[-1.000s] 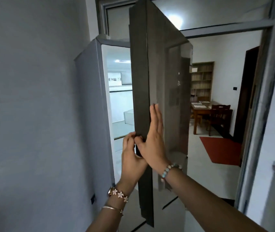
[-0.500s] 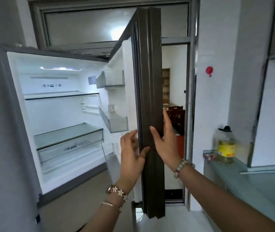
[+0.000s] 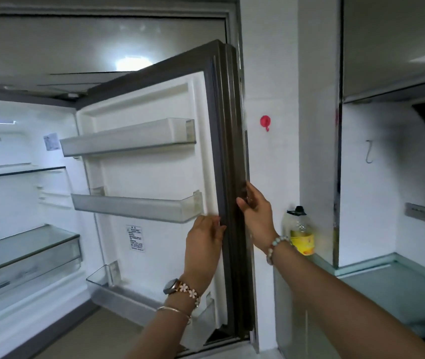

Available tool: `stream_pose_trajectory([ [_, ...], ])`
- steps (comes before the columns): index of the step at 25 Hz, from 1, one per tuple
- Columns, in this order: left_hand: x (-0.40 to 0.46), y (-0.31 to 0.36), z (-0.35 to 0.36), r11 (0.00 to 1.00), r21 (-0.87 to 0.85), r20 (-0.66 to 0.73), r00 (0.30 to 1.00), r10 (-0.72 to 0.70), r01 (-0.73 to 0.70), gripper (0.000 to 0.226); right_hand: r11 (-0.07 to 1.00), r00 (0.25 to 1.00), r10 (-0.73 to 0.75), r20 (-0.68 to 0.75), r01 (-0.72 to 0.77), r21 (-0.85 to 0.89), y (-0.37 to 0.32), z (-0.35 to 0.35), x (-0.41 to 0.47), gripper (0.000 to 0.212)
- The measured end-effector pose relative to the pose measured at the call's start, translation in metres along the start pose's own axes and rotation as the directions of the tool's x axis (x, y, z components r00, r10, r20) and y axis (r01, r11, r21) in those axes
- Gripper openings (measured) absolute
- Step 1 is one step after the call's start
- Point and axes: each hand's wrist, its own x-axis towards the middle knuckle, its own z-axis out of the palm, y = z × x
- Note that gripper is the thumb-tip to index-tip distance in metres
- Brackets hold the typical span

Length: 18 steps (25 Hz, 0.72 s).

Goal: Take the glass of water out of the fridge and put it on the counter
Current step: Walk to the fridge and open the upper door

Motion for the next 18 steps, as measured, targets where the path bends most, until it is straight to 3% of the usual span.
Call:
stream_pose_trajectory([
  [6,0.045,-0.019,0.090,0.993,0.102,0.124,0.991,0.042,-0.054,0.035,0.991,0.998,0.059,0.011,-0.060,0.116,0.053,-0.023,0.095,0.048],
  [18,0.099,-0.039,0.157,0.970,0.244,0.162,0.987,-0.014,-0.026,0.039,0.961,0.975,0.141,0.172,-0.176,0.212,0.106,-0.030,0.187,0.047],
])
